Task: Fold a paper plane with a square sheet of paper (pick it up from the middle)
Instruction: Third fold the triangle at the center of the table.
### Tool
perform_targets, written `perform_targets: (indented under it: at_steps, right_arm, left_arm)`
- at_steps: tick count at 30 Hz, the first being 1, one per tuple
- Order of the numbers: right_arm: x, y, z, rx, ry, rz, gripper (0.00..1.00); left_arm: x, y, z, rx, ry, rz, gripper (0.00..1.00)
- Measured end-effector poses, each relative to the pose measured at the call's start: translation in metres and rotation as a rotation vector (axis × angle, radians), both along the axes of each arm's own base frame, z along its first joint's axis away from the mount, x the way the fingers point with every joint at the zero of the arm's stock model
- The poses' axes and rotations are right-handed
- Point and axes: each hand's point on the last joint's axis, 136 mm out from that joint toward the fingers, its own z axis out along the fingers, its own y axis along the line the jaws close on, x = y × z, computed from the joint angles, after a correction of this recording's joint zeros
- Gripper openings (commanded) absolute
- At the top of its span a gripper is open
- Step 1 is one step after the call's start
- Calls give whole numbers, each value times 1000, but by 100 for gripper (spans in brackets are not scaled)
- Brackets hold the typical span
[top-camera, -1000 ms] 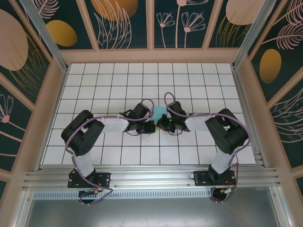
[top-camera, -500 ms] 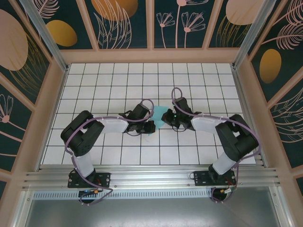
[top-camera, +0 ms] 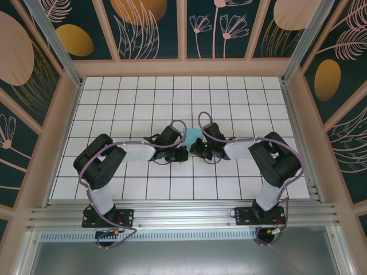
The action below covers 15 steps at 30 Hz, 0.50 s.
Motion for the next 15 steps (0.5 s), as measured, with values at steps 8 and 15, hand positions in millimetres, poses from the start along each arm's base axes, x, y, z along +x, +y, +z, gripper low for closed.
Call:
perform_targets:
  at_steps: [8,15]
  right_arm:
    - [10,-8,0,10,-10,-6,9]
    - [31,-30,0,35,-19,-45,9]
  left_arm:
    - [2,1,-1,3,-30,1,6]
    - [3,0,-1,-7,-49,1,6]
